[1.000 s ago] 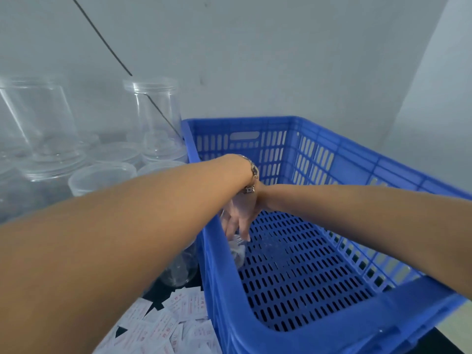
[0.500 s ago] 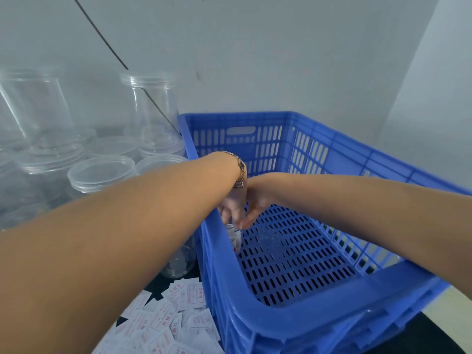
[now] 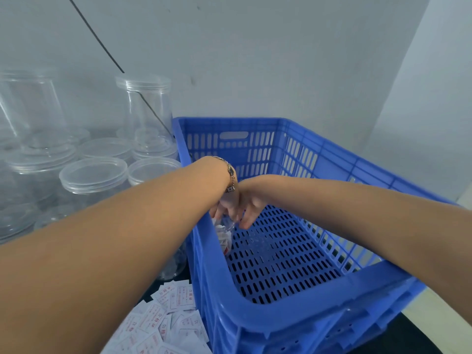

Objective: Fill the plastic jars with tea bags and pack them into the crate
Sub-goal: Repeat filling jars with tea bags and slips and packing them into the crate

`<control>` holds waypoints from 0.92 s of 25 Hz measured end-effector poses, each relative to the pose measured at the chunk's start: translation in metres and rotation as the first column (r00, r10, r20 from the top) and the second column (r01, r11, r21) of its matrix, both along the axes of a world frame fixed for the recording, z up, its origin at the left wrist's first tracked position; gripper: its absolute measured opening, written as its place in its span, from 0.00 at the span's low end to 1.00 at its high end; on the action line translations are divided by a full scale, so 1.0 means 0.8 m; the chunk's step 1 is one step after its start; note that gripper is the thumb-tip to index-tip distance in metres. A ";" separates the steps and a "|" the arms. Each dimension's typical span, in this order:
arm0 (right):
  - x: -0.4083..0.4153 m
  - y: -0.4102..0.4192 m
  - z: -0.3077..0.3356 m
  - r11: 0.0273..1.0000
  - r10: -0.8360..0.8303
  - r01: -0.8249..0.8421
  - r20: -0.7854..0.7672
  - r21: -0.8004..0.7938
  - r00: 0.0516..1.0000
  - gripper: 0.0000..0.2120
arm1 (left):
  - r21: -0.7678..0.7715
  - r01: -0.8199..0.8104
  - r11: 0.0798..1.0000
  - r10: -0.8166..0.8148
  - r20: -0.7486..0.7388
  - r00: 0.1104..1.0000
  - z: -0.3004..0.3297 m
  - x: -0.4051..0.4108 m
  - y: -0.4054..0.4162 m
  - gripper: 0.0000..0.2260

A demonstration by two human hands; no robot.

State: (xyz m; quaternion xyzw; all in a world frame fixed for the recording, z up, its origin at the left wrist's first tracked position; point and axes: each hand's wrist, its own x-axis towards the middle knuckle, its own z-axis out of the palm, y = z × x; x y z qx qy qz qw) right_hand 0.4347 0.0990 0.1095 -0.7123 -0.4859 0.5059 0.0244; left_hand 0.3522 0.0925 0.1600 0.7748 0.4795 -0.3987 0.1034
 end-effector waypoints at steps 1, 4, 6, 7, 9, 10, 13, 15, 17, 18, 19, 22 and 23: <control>-0.003 -0.002 0.015 0.998 -0.001 0.001 -0.003 0.063 1.000 0.17 | 0.056 0.030 0.998 -0.033 0.039 0.999 0.012 -0.005 -0.001 0.15; -0.012 -0.012 0.085 0.961 -0.174 0.240 -0.380 0.133 0.908 0.13 | 0.208 -0.071 0.976 -0.020 0.405 0.914 0.064 -0.024 -0.004 0.11; -0.025 -0.034 0.132 0.927 -0.159 0.309 -0.523 0.212 0.837 0.16 | 0.323 -0.130 0.938 -0.088 0.580 0.810 0.104 -0.048 -0.020 0.12; -0.035 -0.047 0.150 0.907 -0.116 0.300 -0.509 0.296 0.853 0.14 | 0.377 -0.144 0.915 -0.142 0.633 0.761 0.121 -0.063 -0.033 0.13; -0.057 -0.083 0.178 0.828 -0.020 0.253 -0.425 0.500 0.905 0.12 | 0.482 -0.191 0.855 -0.260 0.718 0.646 0.143 -0.102 -0.068 0.11; -0.066 -0.098 0.186 0.774 0.017 0.255 -0.423 0.579 0.906 0.11 | 0.512 -0.230 0.828 -0.301 0.751 0.588 0.148 -0.126 -0.087 0.11; -0.114 -0.149 0.199 0.601 0.184 0.185 -0.360 0.777 0.915 0.08 | 0.531 -0.344 0.775 -0.359 0.817 0.451 0.157 -0.208 -0.138 0.10; -0.149 -0.168 0.202 0.473 0.242 0.022 -0.154 0.881 0.958 0.07 | 0.513 -0.397 0.761 -0.338 0.836 0.433 0.160 -0.258 -0.160 0.08; -0.183 -0.175 0.204 0.385 0.211 -0.120 0.039 0.915 0.977 0.07 | 0.518 -0.460 0.722 -0.278 0.825 0.492 0.160 -0.309 -0.174 0.08; -0.196 -0.172 0.206 0.365 0.188 -0.161 0.097 0.917 0.977 0.08 | 0.523 -0.494 0.694 -0.240 0.816 0.527 0.158 -0.335 -0.175 0.09; -0.208 -0.167 0.207 0.359 0.170 -0.189 0.135 0.914 0.976 0.09 | 0.526 -0.528 0.667 -0.200 0.809 0.553 0.154 -0.360 -0.174 0.10; -0.242 -0.143 0.209 0.384 0.127 -0.212 0.176 0.898 0.976 0.11 | 0.509 -0.623 0.594 -0.090 0.811 0.578 0.140 -0.425 -0.164 0.11; -0.251 -0.131 0.210 0.398 0.103 -0.196 0.169 0.896 0.980 0.12 | 0.495 -0.652 0.575 -0.068 0.822 0.565 0.137 -0.439 -0.157 0.12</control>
